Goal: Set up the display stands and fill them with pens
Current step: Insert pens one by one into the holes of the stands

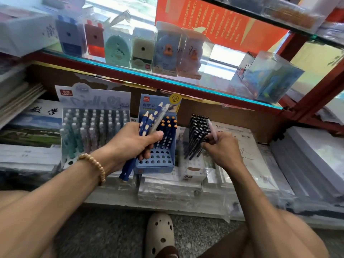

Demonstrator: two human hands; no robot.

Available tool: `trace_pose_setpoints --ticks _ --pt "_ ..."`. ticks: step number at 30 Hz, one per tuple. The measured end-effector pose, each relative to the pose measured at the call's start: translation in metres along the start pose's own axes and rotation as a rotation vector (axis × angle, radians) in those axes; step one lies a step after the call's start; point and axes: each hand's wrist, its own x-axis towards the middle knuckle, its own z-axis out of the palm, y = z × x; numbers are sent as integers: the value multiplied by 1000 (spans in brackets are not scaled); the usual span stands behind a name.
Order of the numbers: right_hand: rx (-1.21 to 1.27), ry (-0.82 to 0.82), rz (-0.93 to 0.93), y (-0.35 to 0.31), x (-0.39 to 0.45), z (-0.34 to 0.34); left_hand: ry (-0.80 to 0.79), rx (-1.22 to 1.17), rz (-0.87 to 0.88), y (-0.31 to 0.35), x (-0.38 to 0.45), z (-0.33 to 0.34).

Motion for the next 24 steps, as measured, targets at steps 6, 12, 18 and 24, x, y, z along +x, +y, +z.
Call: trace_pose_setpoints --ticks 6,12,18,24 --pt "-121 157 -304 -34 -12 -13 54 -62 42 6 -3 -4" --pt "-211 -125 -582 -79 -25 9 100 -153 89 5 -14 -4" --pt "-223 -241 -710 -111 -21 28 185 -120 123 6 -31 -30" --pt "-288 -337 -775 -138 -27 43 273 -118 133 6 -51 -61"
